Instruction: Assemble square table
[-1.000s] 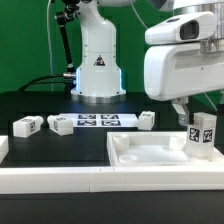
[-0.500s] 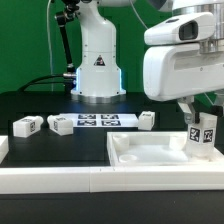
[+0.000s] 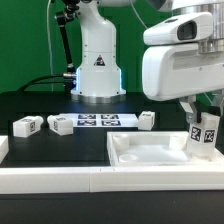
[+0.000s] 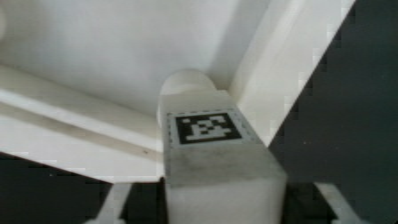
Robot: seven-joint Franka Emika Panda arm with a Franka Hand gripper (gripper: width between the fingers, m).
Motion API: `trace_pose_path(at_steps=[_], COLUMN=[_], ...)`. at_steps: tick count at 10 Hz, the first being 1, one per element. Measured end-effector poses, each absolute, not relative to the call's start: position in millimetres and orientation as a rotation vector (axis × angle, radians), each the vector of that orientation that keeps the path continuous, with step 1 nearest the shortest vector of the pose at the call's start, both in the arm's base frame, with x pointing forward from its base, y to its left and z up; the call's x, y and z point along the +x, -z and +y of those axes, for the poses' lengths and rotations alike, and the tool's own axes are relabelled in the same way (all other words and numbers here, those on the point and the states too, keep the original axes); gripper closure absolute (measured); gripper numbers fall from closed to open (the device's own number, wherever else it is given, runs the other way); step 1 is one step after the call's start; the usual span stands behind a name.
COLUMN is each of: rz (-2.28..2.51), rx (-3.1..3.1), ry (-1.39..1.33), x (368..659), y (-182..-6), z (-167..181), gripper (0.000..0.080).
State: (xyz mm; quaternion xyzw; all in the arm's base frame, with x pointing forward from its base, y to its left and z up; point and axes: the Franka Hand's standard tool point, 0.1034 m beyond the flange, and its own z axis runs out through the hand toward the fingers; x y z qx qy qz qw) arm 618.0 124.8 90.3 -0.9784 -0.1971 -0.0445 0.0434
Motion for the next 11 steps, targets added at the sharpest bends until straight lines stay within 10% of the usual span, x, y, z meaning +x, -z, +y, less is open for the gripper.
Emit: trace_pose_path(at_steps=[11], rz=[0.854], rx=[-2.822], ry=[0.099], x=[619.2], y=[-88.6], z=[116.3], gripper=[0.0502])
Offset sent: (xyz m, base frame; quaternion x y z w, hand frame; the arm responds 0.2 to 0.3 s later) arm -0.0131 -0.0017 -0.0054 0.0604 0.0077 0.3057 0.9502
